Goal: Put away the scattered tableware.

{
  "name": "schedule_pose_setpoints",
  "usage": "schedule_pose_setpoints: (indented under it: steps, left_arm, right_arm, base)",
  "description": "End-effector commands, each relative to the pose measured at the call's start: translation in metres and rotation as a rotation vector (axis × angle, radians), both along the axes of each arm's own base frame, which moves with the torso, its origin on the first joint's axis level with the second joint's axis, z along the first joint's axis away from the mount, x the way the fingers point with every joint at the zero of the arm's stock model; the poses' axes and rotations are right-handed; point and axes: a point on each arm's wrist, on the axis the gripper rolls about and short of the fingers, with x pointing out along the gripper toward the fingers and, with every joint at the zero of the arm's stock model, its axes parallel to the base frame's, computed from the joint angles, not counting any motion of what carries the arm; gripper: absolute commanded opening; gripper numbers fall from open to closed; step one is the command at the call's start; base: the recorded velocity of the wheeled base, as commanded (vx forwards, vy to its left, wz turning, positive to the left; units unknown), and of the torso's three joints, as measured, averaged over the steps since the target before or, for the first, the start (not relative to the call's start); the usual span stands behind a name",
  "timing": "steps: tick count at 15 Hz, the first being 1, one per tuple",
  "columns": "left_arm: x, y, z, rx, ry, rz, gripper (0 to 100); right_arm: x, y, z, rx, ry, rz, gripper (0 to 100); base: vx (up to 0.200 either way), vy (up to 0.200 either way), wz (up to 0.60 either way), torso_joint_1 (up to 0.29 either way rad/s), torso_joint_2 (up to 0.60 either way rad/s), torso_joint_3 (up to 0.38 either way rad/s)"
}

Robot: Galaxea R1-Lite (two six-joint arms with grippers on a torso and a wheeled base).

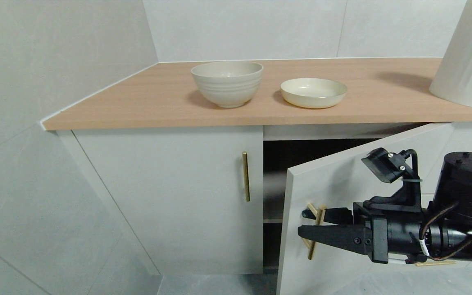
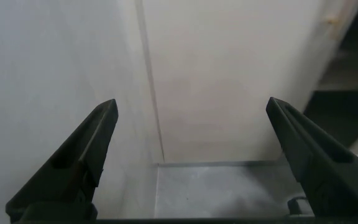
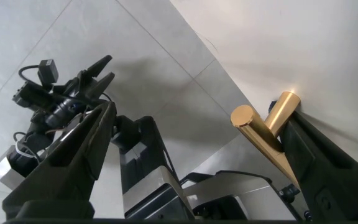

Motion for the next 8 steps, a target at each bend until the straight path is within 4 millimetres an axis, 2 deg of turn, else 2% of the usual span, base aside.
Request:
schedule_pose_setpoints:
  steps: [1,4,5,6,7,8]
  left_arm:
    - [0.0,0.0,0.001,0.012,-0.007,-0.011,100]
    - [-0.013,-0.005,0.039,0.017,-0.08,-0.221,100]
    - [-0.013,-0.007,0.064,0.004,-0.032,-0.332,100]
    - [-0.007,-0.008,0.081,0.0,0.001,-0.386,100]
    - [0.008,-0.01,0.103,-0.01,0.056,-0.447,100]
    - [0.016,-0.01,0.115,-0.011,0.076,-0.475,100]
  right_arm:
    - [-0.001,-0.001,0.001,0.002,-0.004,0.0,100]
    - [-0.002,-0.001,0.001,0.003,-0.003,0.0,100]
    - [-0.002,-0.001,-0.001,-0.001,0.001,0.001,100]
    - [-0.002,-0.001,-0.001,-0.002,0.002,0.0,100]
    - [-0.002,-0.001,-0.001,-0.001,0.001,0.001,100]
    - [-0.003,-0.001,0.0,0.0,0.0,0.001,100]
  base:
    - [0.0,0.0,0.0,0.0,0.0,0.0]
    - [0.0,0.0,0.0,0.0,0.0,0.0]
    - [0.0,0.0,0.0,0.0,0.0,0.0]
    - [0.0,0.0,0.0,0.0,0.0,0.0]
    - [0.0,0.0,0.0,0.0,0.0,0.0]
    - [0.0,0.0,0.0,0.0,0.0,0.0]
